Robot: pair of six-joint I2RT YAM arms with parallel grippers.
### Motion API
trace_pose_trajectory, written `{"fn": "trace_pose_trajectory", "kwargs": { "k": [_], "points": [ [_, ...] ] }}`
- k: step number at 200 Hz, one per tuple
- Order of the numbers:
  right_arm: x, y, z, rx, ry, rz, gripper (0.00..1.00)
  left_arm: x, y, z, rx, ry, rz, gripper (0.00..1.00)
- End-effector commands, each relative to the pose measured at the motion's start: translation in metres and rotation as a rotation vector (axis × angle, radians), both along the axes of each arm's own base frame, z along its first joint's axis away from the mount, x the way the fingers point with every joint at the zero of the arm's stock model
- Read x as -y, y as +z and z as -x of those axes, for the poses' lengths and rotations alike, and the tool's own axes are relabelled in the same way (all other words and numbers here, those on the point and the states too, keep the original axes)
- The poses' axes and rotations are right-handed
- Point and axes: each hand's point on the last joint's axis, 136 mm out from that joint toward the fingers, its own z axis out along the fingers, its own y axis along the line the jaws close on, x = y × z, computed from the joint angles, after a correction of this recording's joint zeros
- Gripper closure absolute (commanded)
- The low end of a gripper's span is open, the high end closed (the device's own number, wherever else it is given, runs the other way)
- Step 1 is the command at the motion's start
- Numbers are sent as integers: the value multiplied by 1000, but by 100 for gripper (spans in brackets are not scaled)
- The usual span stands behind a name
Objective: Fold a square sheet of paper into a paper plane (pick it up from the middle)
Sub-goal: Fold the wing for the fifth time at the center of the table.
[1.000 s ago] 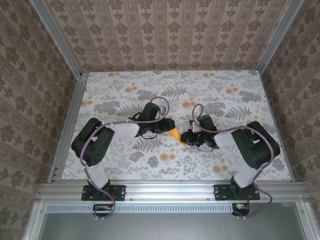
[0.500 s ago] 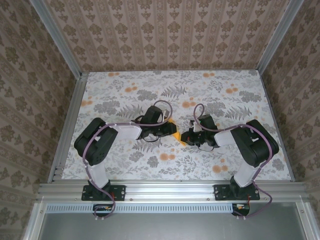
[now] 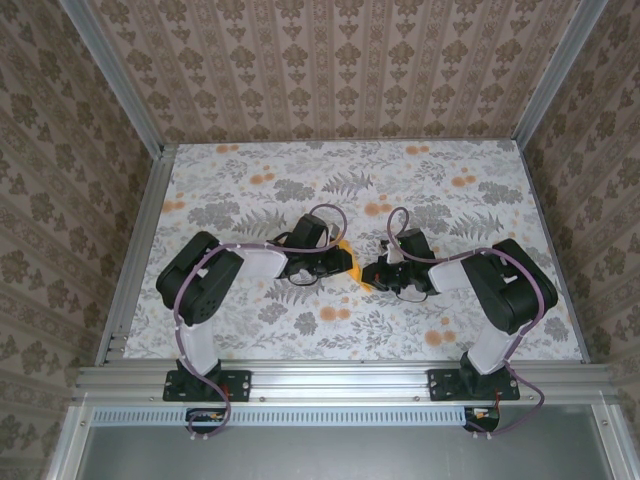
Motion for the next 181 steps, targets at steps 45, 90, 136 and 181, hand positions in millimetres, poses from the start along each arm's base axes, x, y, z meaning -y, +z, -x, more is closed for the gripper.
{"fn": "trace_pose_trajectory", "kwargs": {
  "k": [45,90,136,181],
  "points": [
    [5,-14,7,-66,7,38,95,-8,-23,-1,-83,35,-103,78],
    [4,-4,5,-35,35,39,88,-15,-30,-1,-125,64,-145,78],
    [6,5,12,3,98,55,83,-20,-39,0,-173,88,-186,78],
    [9,2,21,-7,125,78,87,-22,-43,1,-190,94,-202,78]
  ]
}}
